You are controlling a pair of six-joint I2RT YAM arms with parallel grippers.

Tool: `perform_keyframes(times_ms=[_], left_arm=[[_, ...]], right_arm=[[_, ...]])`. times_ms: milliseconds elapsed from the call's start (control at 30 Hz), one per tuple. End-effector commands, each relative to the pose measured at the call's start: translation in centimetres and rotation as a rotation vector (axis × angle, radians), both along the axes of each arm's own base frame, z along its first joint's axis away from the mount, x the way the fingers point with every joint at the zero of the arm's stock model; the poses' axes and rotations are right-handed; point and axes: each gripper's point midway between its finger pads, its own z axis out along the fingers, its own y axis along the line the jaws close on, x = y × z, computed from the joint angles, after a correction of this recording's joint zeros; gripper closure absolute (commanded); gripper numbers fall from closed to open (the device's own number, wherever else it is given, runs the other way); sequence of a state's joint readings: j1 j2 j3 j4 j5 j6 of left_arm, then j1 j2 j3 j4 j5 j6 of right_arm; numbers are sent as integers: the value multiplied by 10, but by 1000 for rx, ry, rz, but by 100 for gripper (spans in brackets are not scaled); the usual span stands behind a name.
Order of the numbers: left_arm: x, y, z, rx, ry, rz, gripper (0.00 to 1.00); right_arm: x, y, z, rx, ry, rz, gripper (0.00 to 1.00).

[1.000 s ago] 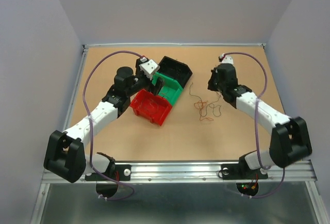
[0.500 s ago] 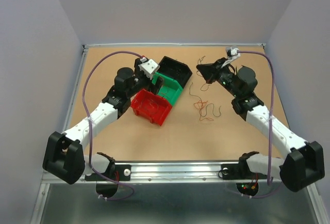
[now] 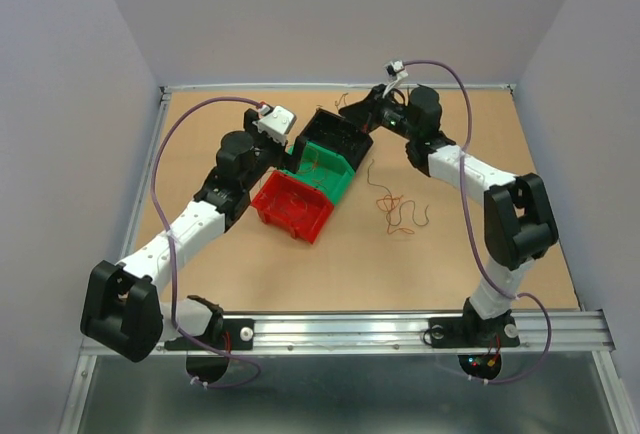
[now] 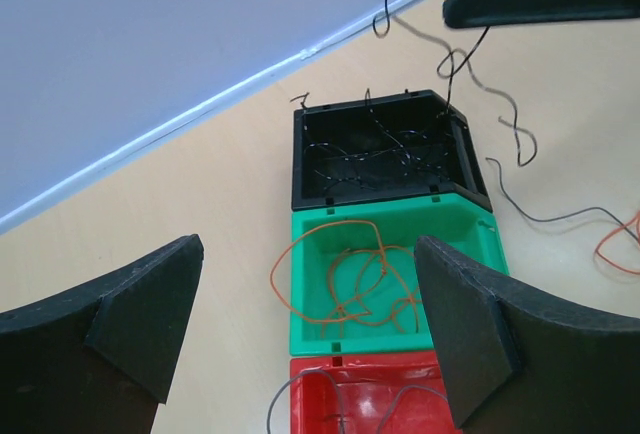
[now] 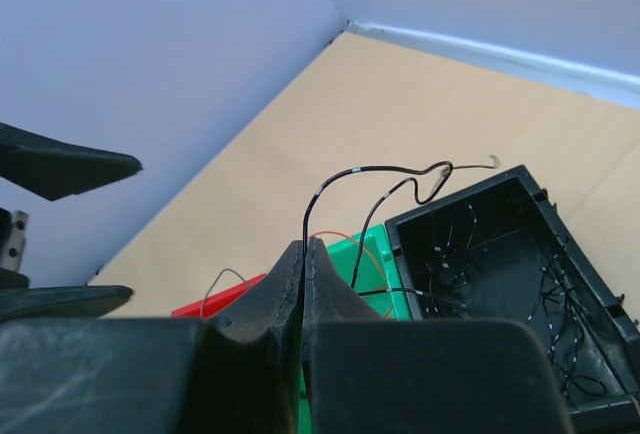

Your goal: Untangle the cables

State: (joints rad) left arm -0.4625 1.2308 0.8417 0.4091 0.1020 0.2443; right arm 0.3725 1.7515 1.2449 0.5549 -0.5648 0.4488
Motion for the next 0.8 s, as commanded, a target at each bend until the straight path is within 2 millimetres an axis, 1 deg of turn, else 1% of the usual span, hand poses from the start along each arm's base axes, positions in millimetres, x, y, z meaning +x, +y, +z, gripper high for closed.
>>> perform_keyframes(times_ms=[0,33,67,133,167,200,233,267,300,333,367,400,433,467,500,533,567,600,633,667,700,767], left_arm=[[4,9,25,-53,-69,44,1],[3,10,25,-52,-69,46,1],[4,10,24,-52,-68,47,1],[4,10,25,-52,-69,47,1],[4,10,25,-52,-71,47,1],[4,11,25,-52,-71,47,1],[4,11,26,-51,-73,49,1],[3,11,26,-52,-72,47,1],[4,11,25,-52,-71,47,1],[4,11,25,-51,-70,46,1],[4,11,25,-50,-70,46,1],[4,10,23,-47,-68,42,1],[4,9,24,-49,-69,41,1],[5,9,22,-46,-66,41,1],[5,10,22,-46,-66,44,1],[5,10,22,-45,-64,41,1],[5,10,23,-45,-67,39,1],[5,9,22,-43,-65,36,1],[5,9,22,-42,-68,37,1],[5,9,21,-42,-64,38,1],[5,9,21,-40,-65,34,1],[5,7,19,-36,-62,23,1]], right_arm=[[17,14,17,45,-46,54,100],[22,16,11,42,-32,56,100],[30,20,-9,28,7,59,99],[37,24,-19,19,31,70,100],[42,27,-40,5,69,77,99],[44,29,-46,-2,85,83,99],[46,30,-57,-13,106,83,99],[51,30,-84,-41,170,76,99],[58,32,-89,-63,172,72,99],[59,31,-108,-102,243,70,99],[68,33,-112,-111,226,61,99],[80,31,-136,-147,290,25,100],[80,28,-157,-179,333,12,99],[89,30,-156,-197,311,5,99],[89,27,-173,-232,361,-4,99],[91,26,-199,-269,406,-13,99],[94,25,-202,-313,416,-21,100],[99,19,-213,-361,434,-71,100],[99,19,-230,-417,442,-85,100],[106,18,-230,-444,437,-118,99],[106,8,-242,-496,472,-171,99],[103,3,-255,-558,505,-187,99]])
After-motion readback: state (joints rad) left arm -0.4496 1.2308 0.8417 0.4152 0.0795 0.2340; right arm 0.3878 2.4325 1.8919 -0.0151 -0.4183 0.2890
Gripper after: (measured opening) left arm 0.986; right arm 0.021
